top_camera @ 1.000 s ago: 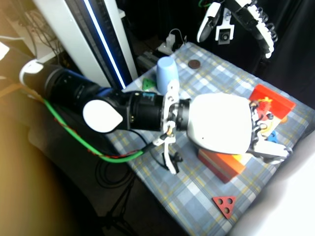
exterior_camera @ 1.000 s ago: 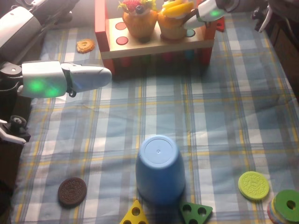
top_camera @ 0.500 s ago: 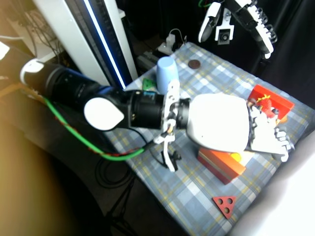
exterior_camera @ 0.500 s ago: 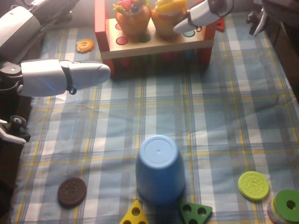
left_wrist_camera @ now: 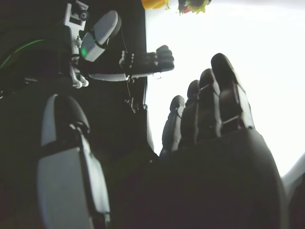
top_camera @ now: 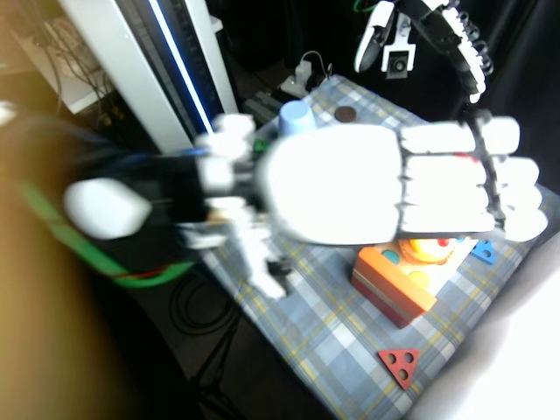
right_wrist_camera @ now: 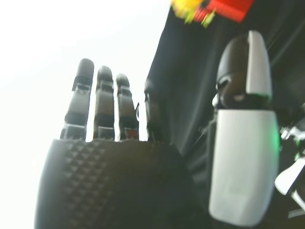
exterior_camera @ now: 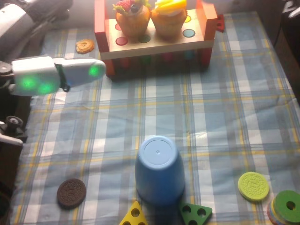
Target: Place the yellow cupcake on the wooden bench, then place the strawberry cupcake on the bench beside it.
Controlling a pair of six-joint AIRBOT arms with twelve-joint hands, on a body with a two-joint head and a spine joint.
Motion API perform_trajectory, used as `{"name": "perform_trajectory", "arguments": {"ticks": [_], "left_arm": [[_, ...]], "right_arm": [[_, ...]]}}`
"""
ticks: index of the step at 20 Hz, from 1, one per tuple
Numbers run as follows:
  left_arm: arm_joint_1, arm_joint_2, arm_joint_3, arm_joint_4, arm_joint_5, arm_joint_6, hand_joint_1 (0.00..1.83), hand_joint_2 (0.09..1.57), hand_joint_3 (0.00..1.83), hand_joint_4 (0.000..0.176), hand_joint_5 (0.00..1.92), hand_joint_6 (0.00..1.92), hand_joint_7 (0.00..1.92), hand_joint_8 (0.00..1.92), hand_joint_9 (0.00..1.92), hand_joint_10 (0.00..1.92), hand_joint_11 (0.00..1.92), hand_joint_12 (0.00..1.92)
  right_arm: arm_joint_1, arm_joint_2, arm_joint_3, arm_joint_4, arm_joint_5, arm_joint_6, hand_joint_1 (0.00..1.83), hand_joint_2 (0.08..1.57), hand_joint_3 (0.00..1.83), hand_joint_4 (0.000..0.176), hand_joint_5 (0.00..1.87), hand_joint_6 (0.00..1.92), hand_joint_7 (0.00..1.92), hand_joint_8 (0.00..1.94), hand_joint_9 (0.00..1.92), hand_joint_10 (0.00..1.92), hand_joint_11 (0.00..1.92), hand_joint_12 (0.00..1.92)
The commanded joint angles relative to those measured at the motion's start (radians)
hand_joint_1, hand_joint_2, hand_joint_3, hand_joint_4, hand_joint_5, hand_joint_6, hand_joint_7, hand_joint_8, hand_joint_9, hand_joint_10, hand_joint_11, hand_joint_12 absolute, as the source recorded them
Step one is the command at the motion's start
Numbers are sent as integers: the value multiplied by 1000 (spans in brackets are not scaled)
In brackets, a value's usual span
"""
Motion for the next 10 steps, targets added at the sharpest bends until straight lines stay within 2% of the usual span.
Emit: {"name": "perform_trajectory", "arguments": {"ticks": [1, 2, 3, 4, 5, 6, 7, 8, 9, 10], "left_arm": [[-2, 11, -1, 11, -163, -26, 760, 881, 0, 128, 108, 0, 139, 3, 116, 8, 0, 486], [16, 27, -7, 18, -202, -65, 772, 867, 0, 141, 82, 4, 141, 2, 152, 12, 0, 631], [25, 33, -8, 24, -222, -90, 788, 853, 0, 149, 92, 9, 159, 8, 168, 15, 0, 661], [39, 44, -7, 35, -259, -149, 757, 836, 0, 154, 78, 12, 31, 1, 33, 2, 0, 131], [54, 52, -3, 47, -300, -212, 714, 845, 1, 140, 64, 6, 5, 0, 6, 0, 0, 25], [67, 56, 0, 55, -335, -251, 834, 833, 0, 126, 79, 11, 9, 3, 0, 0, 0, 4], [82, 59, 1, 62, -376, -289, 841, 832, 0, 166, 43, 1, 46, 17, 0, 0, 0, 0], [94, 60, 1, 68, -410, -319, 764, 826, 0, 174, 20, 0, 64, 21, 44, 17, 0, 0], [101, 60, 3, 76, -438, -347, 679, 812, 0, 176, 3, 0, 92, 9, 79, 13, 0, 0], [111, 59, 5, 86, -471, -381, 607, 821, 2, 124, 0, 0, 80, 2, 135, 28, 82, 38]], "right_arm": [[-11, 11, -19, 41, 178, 1, 860, 880, 0, 172, 0, 0, 0, 0, 0, 0, 0, 0], [-69, 57, -59, 104, 281, -6, 856, 881, 0, 175, 0, 0, 0, 0, 0, 0, 0, 0], [-104, 77, -76, 138, 333, -11, 863, 885, 0, 174, 0, 0, 0, 0, 0, 0, 0, 0], [-176, 112, -111, 202, 429, -19, 851, 870, 0, 158, 0, 0, 7, 3, 0, 0, 0, 0], [-249, 139, -145, 257, 514, -27, 835, 868, 0, 146, 0, 0, 13, 5, 0, 0, 0, 0], [-309, 158, -173, 303, 582, -35, 785, 886, 1, 157, 0, 0, 33, 11, 0, 0, 3, 1], [-376, 178, -202, 346, 652, -44, 930, 877, 0, 149, 45, 4, 79, 8, 0, 0, 0, 0], [-428, 199, -225, 382, 718, -49, 987, 884, 2, 136, 58, 6, 95, 9, 0, 0, 0, 0], [-469, 212, -244, 405, 770, -52, 1059, 897, 2, 112, 106, 6, 144, 7, 58, 7, 5, 3], [-511, 223, -265, 426, 824, -53, 1038, 949, 6, 106, 147, 5, 172, 4, 117, 9, 3, 2]]}}
